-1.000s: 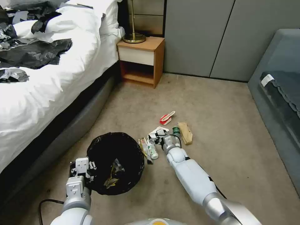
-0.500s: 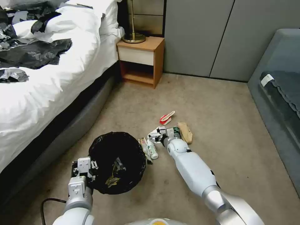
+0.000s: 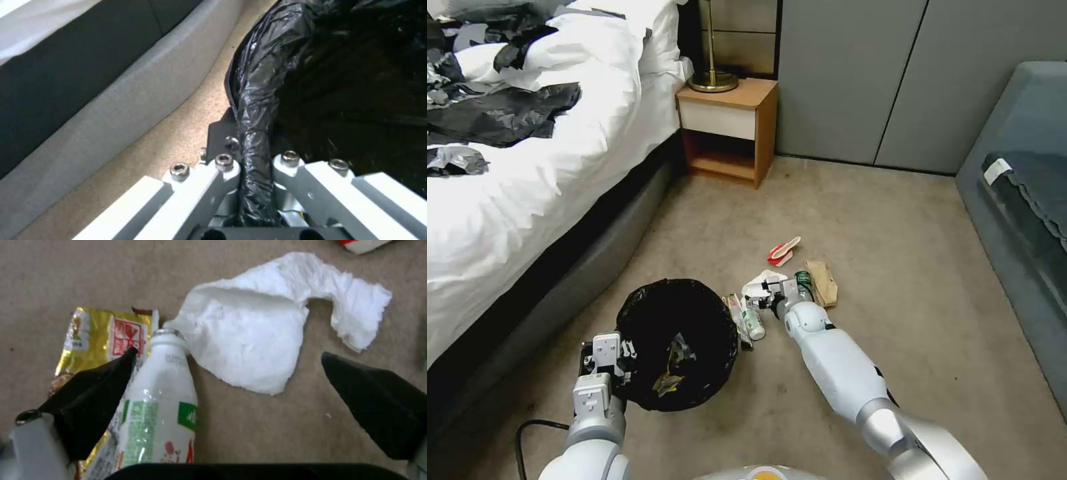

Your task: Pick up the trash bin, then pick up the garbage from the floor and place it into the trash bin.

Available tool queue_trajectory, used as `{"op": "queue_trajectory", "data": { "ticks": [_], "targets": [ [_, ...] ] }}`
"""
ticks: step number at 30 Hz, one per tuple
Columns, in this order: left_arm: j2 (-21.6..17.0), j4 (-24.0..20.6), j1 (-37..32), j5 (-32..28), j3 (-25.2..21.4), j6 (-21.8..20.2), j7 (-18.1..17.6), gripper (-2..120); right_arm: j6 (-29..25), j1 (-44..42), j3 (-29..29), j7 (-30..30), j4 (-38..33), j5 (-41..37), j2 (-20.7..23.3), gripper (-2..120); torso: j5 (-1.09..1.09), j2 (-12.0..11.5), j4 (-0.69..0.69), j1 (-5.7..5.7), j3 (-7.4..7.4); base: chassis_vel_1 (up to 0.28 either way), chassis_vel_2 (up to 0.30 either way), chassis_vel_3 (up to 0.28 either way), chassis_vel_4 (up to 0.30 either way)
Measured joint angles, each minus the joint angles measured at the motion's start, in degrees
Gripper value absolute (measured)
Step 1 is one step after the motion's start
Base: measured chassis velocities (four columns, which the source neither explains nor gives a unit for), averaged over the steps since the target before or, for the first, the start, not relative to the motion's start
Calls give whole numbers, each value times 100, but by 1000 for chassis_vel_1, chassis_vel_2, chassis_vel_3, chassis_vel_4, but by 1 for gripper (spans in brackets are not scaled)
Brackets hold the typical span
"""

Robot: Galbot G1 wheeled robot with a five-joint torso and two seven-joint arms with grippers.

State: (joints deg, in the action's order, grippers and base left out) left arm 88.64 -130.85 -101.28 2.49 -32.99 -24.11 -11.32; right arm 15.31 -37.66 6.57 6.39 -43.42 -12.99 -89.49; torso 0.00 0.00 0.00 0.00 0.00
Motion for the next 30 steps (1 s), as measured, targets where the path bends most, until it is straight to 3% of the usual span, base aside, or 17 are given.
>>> {"op": "queue_trajectory", "data": {
  "ticks": [25, 30],
  "targets": [
    [31, -2, -32, 34, 29, 16, -15, 1, -330, -136, 158, 214, 491, 566, -213, 100, 0, 0, 0, 0, 0, 0, 0, 0, 0],
    [17, -2, -34, 20, 29, 30, -16, 1, -401, -215, 236, 190, 503, 688, -250, 94, 0, 0, 0, 0, 0, 0, 0, 0, 0]
  ]
}}
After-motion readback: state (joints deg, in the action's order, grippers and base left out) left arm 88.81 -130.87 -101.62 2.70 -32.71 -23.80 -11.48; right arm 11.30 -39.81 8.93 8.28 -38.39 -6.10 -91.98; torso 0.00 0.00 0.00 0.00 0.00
